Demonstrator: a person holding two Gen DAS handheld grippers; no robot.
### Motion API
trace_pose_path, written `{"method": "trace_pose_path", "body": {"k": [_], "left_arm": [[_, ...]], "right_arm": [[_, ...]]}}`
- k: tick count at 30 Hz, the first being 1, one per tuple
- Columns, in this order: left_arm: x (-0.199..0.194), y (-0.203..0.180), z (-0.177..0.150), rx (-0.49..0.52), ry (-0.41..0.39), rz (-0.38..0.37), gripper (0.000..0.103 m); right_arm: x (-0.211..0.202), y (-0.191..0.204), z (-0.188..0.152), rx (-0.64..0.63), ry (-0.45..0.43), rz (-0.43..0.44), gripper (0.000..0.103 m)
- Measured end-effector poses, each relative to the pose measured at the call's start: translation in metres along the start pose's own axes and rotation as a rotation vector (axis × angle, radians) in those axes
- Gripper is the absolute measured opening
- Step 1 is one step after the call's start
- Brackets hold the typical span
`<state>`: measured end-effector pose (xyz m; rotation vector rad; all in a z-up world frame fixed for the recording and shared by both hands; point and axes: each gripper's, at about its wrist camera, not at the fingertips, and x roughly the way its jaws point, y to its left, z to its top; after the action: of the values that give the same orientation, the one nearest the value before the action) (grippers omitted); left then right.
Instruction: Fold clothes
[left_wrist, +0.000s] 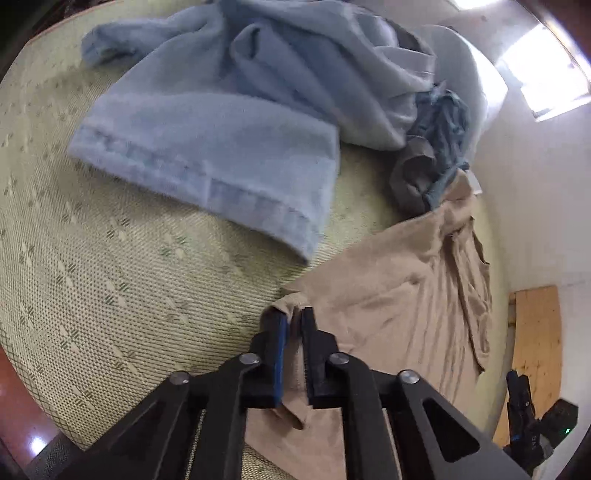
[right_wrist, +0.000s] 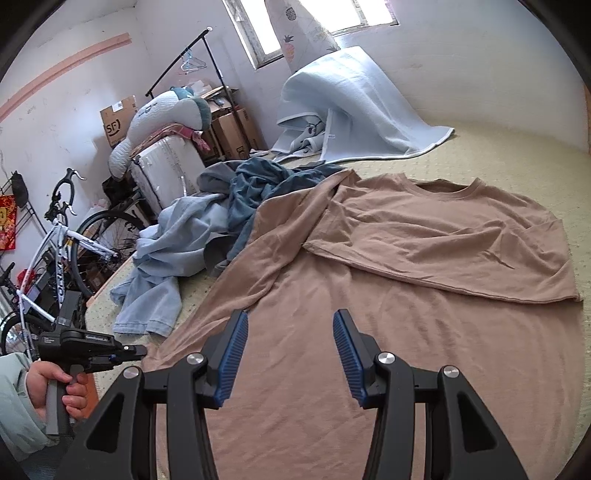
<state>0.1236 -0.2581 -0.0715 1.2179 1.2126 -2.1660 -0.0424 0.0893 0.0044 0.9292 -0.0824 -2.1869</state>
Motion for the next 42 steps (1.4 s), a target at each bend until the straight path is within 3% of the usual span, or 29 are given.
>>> {"method": "trace_pose_path", "body": {"k": [5, 8, 13, 15, 18, 22, 24, 26, 28, 34, 42], "left_arm": [[-0.016, -0.057, -0.019, 0.241, -0.087, -0.011, 0.003], [-0.020, -0.110, -0.062, 0.457, -0.114, -0.056, 0.003], [0.009, -0.159, -0.135, 0.652, -0.013, -0.083, 0.003], [0.029, -0.168, -0.157, 0.710, 0.064, -0.080, 0.004], [0.037, -0.173, -0.172, 0.762, 0.109, -0.086, 0.004], [0.026, -0.178, -0.174, 0.805, 0.058, -0.084, 0.009], [0.021, -0.183, -0.178, 0.832, 0.030, -0.079, 0.016], [0.021, -0.188, -0.183, 0.872, 0.011, -0.064, 0.029], [0.028, -0.191, -0.191, 0.912, 0.021, -0.051, 0.033], [0.057, -0.190, -0.211, 0.985, 0.054, 0.020, 0.033], [0.071, -0.195, -0.224, 1.060, 0.015, 0.101, 0.033]], "right_arm": [[0.005, 0.015, -0.005, -0.007, 0.031, 0.082, 0.051], [0.004, 0.018, -0.008, -0.009, 0.049, 0.120, 0.051], [0.002, 0.017, -0.011, 0.001, 0.070, 0.172, 0.052], [0.002, 0.015, -0.013, 0.009, 0.075, 0.179, 0.052], [-0.001, 0.006, -0.014, 0.031, 0.074, 0.151, 0.052], [-0.006, -0.003, -0.014, 0.045, 0.065, 0.132, 0.052], [-0.009, -0.006, -0.012, 0.052, 0.060, 0.128, 0.052], [-0.014, -0.012, -0.010, 0.061, 0.049, 0.122, 0.052], [-0.018, -0.015, -0.009, 0.067, 0.041, 0.118, 0.052], [-0.027, -0.023, -0.009, 0.081, 0.025, 0.104, 0.052], [-0.038, -0.035, -0.008, 0.104, 0.006, 0.096, 0.051]]}}
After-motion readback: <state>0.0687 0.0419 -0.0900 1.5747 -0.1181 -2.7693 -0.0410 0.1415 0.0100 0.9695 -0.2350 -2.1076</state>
